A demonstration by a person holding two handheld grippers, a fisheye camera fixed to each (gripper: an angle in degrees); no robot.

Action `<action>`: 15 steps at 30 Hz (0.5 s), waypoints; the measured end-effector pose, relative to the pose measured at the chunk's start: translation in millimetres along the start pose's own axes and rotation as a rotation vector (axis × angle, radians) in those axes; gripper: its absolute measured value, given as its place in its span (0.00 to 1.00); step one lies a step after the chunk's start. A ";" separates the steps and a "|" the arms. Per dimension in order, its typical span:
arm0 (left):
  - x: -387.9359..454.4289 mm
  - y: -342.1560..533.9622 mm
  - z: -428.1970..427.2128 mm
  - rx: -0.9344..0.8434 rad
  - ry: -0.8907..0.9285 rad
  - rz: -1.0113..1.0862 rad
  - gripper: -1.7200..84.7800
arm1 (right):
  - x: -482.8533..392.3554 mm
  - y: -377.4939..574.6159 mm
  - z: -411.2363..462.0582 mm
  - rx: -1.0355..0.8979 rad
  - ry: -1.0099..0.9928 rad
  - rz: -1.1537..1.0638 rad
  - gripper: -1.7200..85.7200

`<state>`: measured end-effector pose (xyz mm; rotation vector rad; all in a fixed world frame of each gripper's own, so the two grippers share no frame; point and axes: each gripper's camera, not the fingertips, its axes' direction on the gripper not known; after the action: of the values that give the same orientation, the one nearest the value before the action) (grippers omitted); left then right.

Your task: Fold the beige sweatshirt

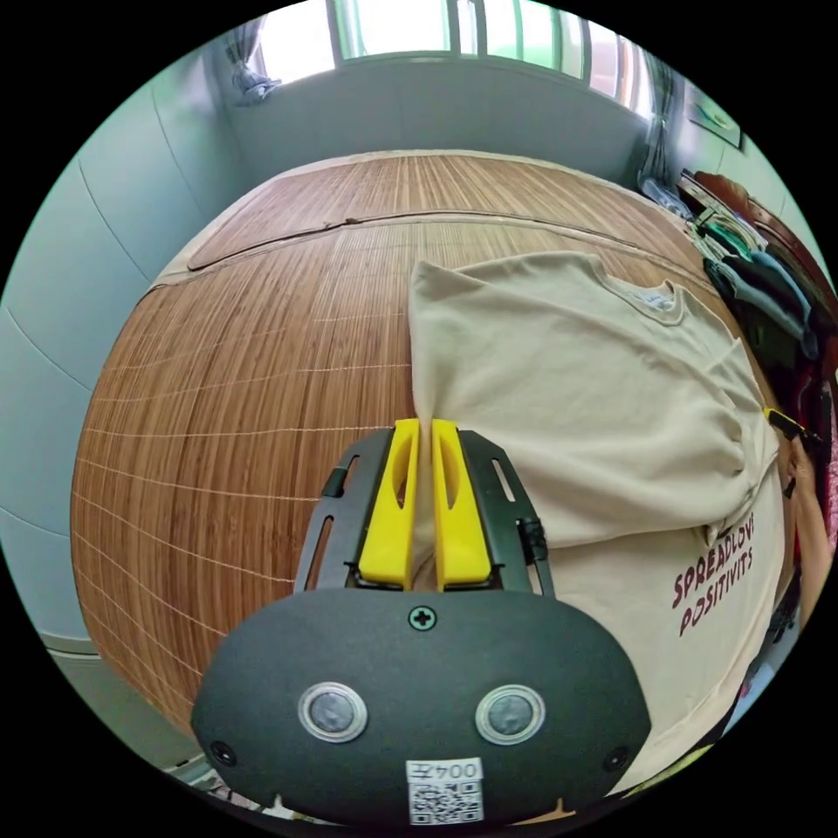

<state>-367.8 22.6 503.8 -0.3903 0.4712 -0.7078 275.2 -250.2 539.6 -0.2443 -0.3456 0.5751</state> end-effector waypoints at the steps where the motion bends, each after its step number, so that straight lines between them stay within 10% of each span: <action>1: -5.1 5.3 -0.8 0.010 0.025 -0.015 0.05 | 4.0 3.9 -5.2 0.001 -0.011 -0.009 0.05; 15: -65.5 275.4 -147.2 0.126 0.393 -0.098 0.04 | 32.5 322.8 -155.5 0.053 -0.414 -0.014 0.09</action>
<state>-345.7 233.3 265.1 -0.1544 0.7772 -0.9096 203.3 10.7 302.5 -0.0692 -0.7303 0.6190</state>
